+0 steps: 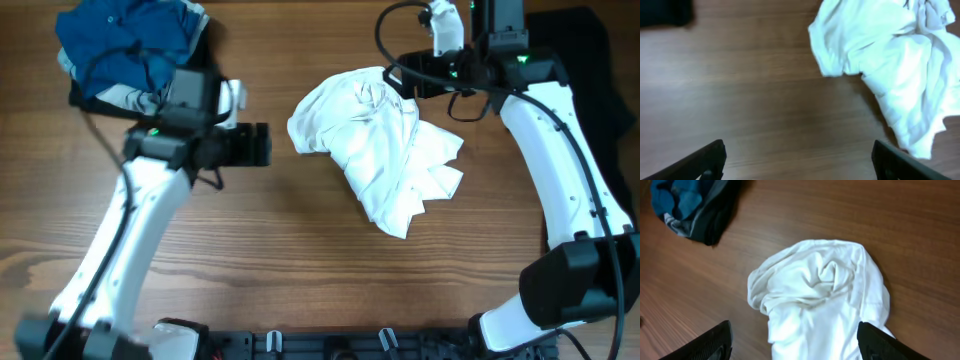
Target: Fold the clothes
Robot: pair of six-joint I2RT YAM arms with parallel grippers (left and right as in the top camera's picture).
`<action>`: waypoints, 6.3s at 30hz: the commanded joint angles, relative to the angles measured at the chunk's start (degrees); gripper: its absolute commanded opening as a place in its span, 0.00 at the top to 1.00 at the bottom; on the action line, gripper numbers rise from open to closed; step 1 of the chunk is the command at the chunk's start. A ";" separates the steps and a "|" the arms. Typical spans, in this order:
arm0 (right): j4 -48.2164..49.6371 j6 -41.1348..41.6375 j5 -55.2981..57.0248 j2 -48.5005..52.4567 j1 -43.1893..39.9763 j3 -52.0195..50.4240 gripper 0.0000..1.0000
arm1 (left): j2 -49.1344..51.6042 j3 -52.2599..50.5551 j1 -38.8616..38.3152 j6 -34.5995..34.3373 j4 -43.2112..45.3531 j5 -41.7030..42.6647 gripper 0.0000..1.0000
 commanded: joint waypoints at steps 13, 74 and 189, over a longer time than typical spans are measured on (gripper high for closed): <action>-11.26 -0.57 2.27 -2.45 -2.78 0.26 0.20 | 19.04 -0.13 -5.42 6.34 26.56 7.78 0.13; 10.75 28.33 36.41 -2.29 21.97 -34.91 0.88 | 7.08 2.01 12.31 -14.84 6.43 -1.92 0.09; -33.92 11.78 24.09 -22.10 0.20 4.07 0.96 | 24.90 2.03 -4.85 6.08 31.89 9.09 0.07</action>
